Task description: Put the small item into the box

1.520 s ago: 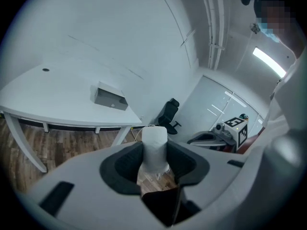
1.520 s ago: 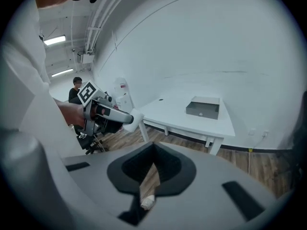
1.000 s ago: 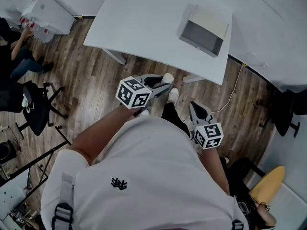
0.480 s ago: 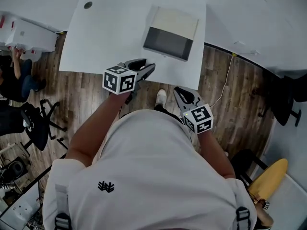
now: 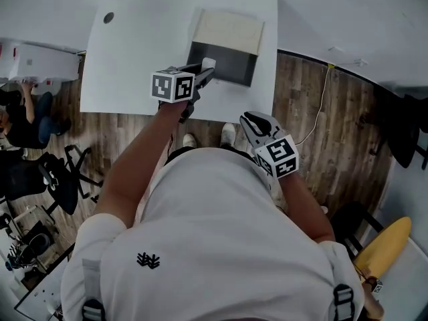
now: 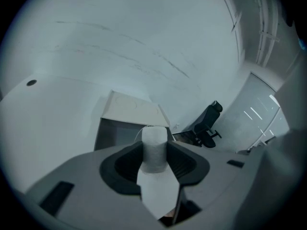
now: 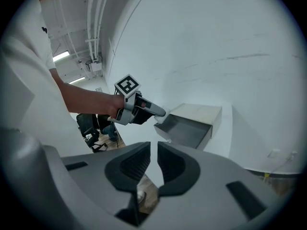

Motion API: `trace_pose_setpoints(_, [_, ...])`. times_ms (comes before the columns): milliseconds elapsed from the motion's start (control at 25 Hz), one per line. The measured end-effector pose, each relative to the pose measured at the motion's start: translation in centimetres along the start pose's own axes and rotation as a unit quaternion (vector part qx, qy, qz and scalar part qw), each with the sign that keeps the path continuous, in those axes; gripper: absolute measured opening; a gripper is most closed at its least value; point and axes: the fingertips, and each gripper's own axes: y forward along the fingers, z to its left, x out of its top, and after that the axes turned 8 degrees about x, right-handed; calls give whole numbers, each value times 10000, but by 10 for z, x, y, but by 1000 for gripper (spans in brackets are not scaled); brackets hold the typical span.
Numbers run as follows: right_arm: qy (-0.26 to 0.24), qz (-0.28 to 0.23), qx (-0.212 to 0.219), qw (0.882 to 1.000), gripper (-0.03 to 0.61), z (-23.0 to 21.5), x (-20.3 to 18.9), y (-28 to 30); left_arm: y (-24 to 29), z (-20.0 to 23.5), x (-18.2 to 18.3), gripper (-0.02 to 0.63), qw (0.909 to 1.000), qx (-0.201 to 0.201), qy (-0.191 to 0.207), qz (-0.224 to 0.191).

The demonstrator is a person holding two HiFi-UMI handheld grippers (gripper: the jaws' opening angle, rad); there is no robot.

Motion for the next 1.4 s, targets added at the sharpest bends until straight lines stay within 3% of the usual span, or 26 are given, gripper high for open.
trace_pose_setpoints(600, [490,-61,-303,9983,43,-24,-8,-7,76,42,-17,163,9926,627,-192,1021])
trace_pose_setpoints(1040, [673,-185,-450,9965,43,-46,-4,-13,92,60,-32,167,9709,1373,-71,1960])
trace_pose_setpoints(1200, [751,-261,-445,9958,43,-51,-2,-14,95,62,-37,170,9646,1466,-27,2190])
trace_pose_setpoints(1400, [861,-324,-388,9950,43,-55,-5,-12,96,63,-37,186,9652,1385,-132,2214])
